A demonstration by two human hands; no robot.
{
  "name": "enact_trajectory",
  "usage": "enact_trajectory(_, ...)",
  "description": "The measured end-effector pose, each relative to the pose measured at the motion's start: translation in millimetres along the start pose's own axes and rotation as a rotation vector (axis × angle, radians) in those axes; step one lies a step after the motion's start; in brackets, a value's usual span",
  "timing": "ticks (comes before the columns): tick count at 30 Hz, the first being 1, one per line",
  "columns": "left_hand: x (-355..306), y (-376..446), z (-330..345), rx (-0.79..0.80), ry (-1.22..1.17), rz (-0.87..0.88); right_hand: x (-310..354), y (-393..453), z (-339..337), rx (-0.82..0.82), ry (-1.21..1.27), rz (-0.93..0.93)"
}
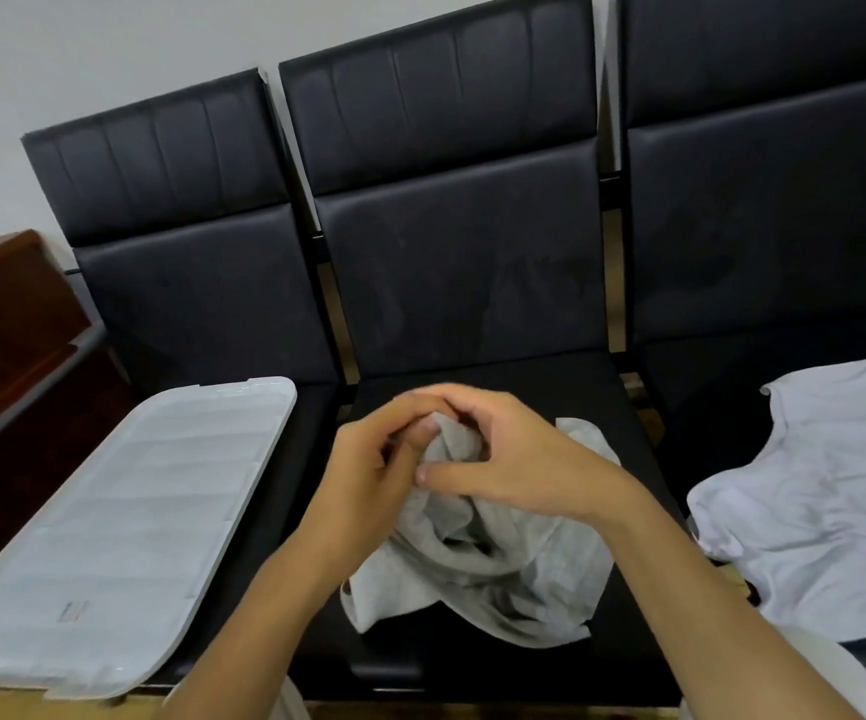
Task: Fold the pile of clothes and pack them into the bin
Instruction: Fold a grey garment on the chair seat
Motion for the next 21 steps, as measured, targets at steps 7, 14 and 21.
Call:
enact_trajectory(7,39.1,-16.7,4.4,-0.048,0.058,-0.261,-8.4,3.4,-9.1,-0.268,-0.15,0.02)
enact_trajectory(14,67.6,-33.3,4.1,-0.196,0.051,-0.324,2.7,0.3,-32.3,-0.591,-0.327,-0.201)
enact_trajectory(21,28.5,-15.2,-41.7,-0.479,0.017,-0.118,43.9,-10.1,-40.4,-0.701,-0.371,-0.38)
Point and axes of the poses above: each hand's wrist, its own y-axis towards the middle knuckle, its own z-axis out of the palm, x = y × z, the point moved 4 cm from there along y, towards the middle knuckle, and after that the axes turned 12 degrees about -x, right-handed, at the moved point
